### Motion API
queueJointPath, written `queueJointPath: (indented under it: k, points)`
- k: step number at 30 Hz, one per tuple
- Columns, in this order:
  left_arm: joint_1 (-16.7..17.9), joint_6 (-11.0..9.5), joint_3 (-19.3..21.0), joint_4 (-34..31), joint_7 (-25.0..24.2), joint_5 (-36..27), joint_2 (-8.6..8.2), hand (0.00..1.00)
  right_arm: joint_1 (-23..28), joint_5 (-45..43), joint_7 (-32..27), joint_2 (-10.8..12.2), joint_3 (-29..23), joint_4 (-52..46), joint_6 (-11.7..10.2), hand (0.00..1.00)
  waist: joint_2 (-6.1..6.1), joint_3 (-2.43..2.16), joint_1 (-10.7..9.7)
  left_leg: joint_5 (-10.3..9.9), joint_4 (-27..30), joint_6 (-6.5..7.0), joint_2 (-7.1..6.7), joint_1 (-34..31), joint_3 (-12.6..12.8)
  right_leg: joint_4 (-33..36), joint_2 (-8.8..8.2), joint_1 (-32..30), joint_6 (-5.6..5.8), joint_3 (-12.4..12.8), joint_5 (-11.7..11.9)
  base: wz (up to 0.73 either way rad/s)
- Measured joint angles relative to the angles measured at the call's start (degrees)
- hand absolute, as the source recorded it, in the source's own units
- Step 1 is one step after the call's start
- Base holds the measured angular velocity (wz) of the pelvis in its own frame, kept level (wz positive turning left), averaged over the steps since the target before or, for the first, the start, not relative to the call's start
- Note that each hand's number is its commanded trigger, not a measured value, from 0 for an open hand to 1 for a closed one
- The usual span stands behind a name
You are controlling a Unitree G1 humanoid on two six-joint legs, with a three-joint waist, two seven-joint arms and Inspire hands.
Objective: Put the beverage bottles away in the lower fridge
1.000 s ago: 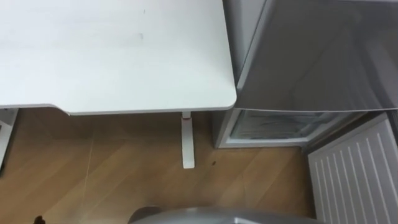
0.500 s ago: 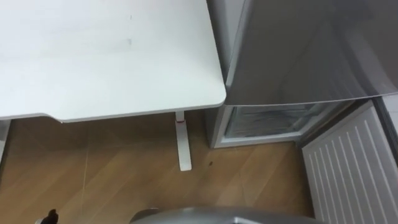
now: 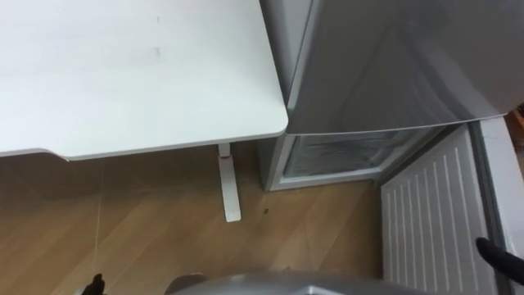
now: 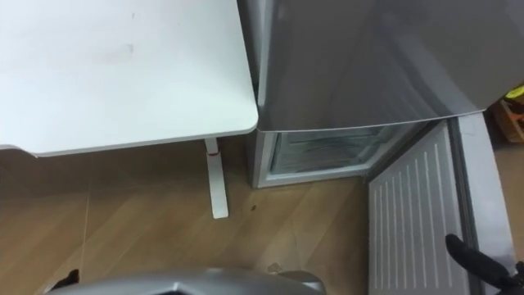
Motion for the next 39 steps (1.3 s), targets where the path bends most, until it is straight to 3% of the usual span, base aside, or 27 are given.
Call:
queueJointPath:
  k: [3,13,18,22,27,29,32,35,39]
  points:
    - [-0.05,0.65,-2.39,0.00,0.00,-0.63,-0.16,0.00,0.01,1.00,0.00,0.43,1.81,-0.97,0.01,0.00,0.01,0.00,0.14,0.00,0.00,0.00,0.06,0.06,0.25,-0.07,0.01,-0.16,-0.01,0.24,0.17,-0.07]
    - [-0.07,3.07,-3.85,-0.04,-0.22,-1.21,-0.33,0.00,0.98,2.20,2.00,1.05,7.39,-5.81,-0.62,0.00,0.09,0.00,0.25,0.03,-0.24,0.14,0.02,0.78,0.53,-0.03,-0.08,0.07,0.03,0.72,0.52,-0.03]
    - [-0.17,4.71,-3.92,-0.04,-1.41,-1.30,-0.33,0.00,1.17,5.47,4.68,1.26,9.10,-9.32,0.77,0.00,0.19,-0.04,0.26,0.16,0.00,0.36,-0.02,0.28,0.39,-0.04,-0.12,0.19,0.06,0.50,0.69,0.01]
    - [0.53,5.86,-5.81,-0.08,-1.95,-2.98,-0.23,0.00,2.84,13.22,10.45,0.00,13.03,-12.98,1.28,0.00,0.31,-0.05,0.25,0.30,0.02,0.57,-0.32,0.45,-0.34,-0.12,-0.12,0.78,0.22,0.49,0.74,0.10]
    - [1.33,6.00,-8.99,-0.81,-2.13,-4.05,-0.15,0.00,1.98,18.36,19.99,-2.05,20.27,-15.61,2.15,0.00,1.62,-0.29,0.51,0.44,0.04,0.69,-0.66,0.45,-1.46,-0.92,-0.23,1.12,0.48,-0.51,0.51,0.13]
    - [1.83,5.73,-10.11,-1.53,-2.43,-4.05,-0.14,0.00,-0.90,20.33,25.41,-2.71,24.71,-15.61,4.08,0.00,2.08,-0.11,0.98,0.54,-0.01,0.70,-0.87,0.83,-2.32,-0.98,-0.28,1.97,0.35,-1.49,0.32,0.22]
    - [2.27,5.71,-11.23,-2.70,-2.90,-4.13,-0.18,0.00,-3.55,21.00,32.29,-3.05,29.94,-15.75,7.61,0.00,2.94,-0.44,1.99,0.81,-0.01,0.61,-1.36,0.78,-3.81,-0.99,-0.45,2.67,0.35,-3.03,0.09,0.26]
    - [3.16,5.76,-11.22,-4.57,-3.27,-5.38,-0.16,0.00,-4.60,21.00,36.89,-3.17,33.17,-17.68,11.36,0.00,3.01,-0.54,3.14,1.03,-0.21,0.65,-1.85,0.44,-4.58,-1.09,-0.78,2.76,0.51,-4.15,-0.06,0.21]
    - [3.28,5.91,-11.17,-4.45,-3.93,-6.19,-0.14,0.00,-4.63,21.19,40.53,-3.22,33.70,-19.36,13.94,0.00,1.99,-0.48,4.26,1.07,-1.04,0.70,-2.41,0.93,-4.87,-1.26,-1.17,3.18,0.88,-4.28,-0.31,0.05]
